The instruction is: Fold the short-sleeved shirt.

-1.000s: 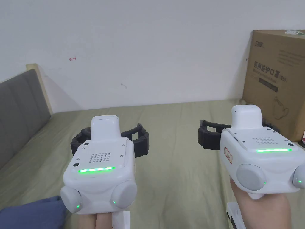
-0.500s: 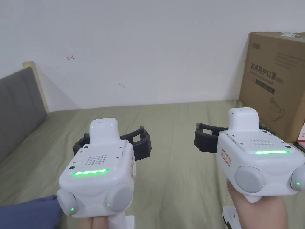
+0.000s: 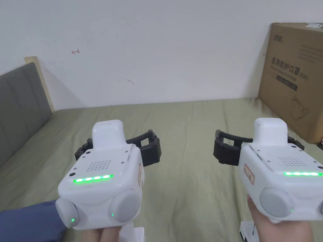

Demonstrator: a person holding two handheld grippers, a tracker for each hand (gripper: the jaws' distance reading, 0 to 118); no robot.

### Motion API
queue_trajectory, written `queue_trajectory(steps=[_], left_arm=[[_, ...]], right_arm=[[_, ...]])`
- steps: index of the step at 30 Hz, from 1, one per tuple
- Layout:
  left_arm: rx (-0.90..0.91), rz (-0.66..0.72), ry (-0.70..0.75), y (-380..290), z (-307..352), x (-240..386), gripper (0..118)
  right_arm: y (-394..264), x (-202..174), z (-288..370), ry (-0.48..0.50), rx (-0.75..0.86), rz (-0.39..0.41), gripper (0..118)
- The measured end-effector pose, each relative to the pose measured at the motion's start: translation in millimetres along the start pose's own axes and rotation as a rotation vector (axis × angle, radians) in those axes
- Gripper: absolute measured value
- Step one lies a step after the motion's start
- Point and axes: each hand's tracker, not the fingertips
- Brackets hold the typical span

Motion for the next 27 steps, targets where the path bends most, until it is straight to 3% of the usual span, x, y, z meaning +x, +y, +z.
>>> queue_trajectory(steps=[12, 17, 27], left_arm=[[-0.033, 0.036, -0.078, -20.0, -74.1, 20.2, 110], [-0.026, 0.001, -0.088, -14.8, -93.3, 28.0, 109], [-0.052, 0.076, -0.107, -15.8, -104.2, 25.1, 109]], right_arm=[[-27.5, 4.2, -52.9, 0.020, -0.022, 0.050, 115], [-17.3, 7.9, -77.3, 0.024, -0.023, 0.020, 115], [-17.3, 9.3, -84.6, 0.037, -0.018, 0.015, 115]])
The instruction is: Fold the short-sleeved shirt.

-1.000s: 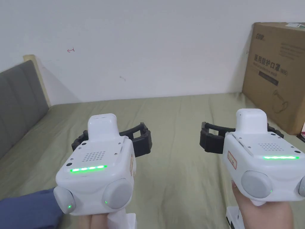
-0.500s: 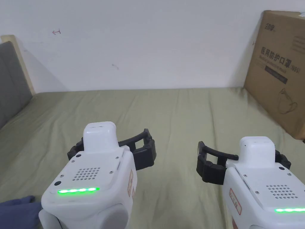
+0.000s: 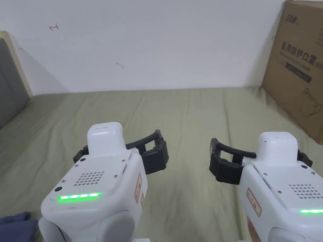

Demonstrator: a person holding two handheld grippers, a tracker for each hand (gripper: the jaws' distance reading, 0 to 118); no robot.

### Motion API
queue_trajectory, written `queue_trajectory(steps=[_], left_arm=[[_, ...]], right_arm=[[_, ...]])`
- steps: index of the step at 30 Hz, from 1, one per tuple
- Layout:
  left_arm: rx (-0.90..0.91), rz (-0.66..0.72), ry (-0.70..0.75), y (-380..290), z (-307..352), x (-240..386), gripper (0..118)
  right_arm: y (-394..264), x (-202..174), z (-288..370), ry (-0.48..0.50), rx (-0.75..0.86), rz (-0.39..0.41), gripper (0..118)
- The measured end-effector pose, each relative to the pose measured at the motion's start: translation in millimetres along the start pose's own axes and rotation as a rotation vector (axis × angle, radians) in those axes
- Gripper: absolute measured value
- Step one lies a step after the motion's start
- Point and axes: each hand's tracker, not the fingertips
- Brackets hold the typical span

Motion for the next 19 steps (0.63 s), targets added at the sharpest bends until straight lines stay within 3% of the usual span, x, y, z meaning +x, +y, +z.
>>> queue_trajectory(steps=[19], left_arm=[[-0.033, -0.020, -0.008, -8.8, -3.7, 2.8, 109]], right_arm=[[-8.4, 1.4, -8.0, 0.007, -0.033, -0.015, 115]])
